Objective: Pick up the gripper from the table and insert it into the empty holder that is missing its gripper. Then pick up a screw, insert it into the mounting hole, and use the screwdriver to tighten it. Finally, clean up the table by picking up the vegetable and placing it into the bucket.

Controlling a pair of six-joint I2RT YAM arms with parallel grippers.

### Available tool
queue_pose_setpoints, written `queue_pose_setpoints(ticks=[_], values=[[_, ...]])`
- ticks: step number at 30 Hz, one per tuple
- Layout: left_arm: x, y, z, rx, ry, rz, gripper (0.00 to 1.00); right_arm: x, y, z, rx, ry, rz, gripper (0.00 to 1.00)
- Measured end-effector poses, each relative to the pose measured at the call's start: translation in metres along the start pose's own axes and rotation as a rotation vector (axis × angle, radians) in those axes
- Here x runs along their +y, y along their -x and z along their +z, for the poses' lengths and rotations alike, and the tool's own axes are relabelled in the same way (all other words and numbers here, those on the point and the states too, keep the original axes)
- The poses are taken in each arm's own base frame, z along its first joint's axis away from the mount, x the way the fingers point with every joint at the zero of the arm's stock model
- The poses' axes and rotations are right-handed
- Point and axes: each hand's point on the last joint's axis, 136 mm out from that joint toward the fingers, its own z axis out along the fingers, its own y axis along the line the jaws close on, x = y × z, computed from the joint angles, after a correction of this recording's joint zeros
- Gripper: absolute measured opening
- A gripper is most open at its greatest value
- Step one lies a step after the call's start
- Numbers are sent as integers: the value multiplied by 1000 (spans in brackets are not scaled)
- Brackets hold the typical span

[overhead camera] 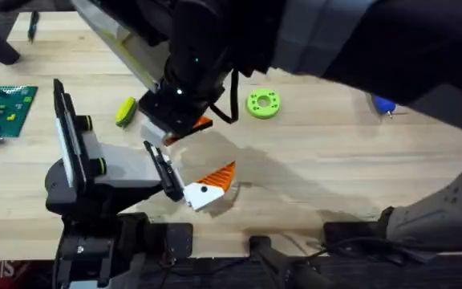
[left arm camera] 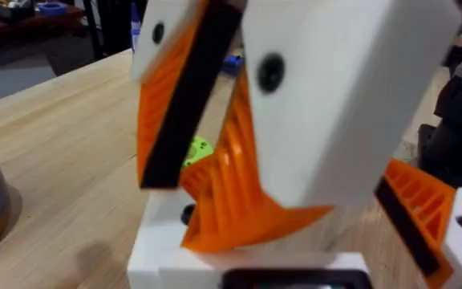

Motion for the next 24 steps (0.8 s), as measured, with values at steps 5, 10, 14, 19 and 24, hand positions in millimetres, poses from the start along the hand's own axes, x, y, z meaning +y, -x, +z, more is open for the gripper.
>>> queue_pose_setpoints(ticks=[5,10,14,19,24], values=[[1,0,0,0,3,1,985,-6,0,-1,0,-18,7,595],[1,0,0,-1,4,5,985,-7,2,-3,-13,-24,6,623],[0,0,0,-1,3,11,985,-5,6,-12,-39,-19,3,636],[0,0,0,-1,3,14,666,-4,13,-35,-96,-18,0,744],[0,0,0,-1,3,20,274,-18,9,-67,-139,-35,32,983]])
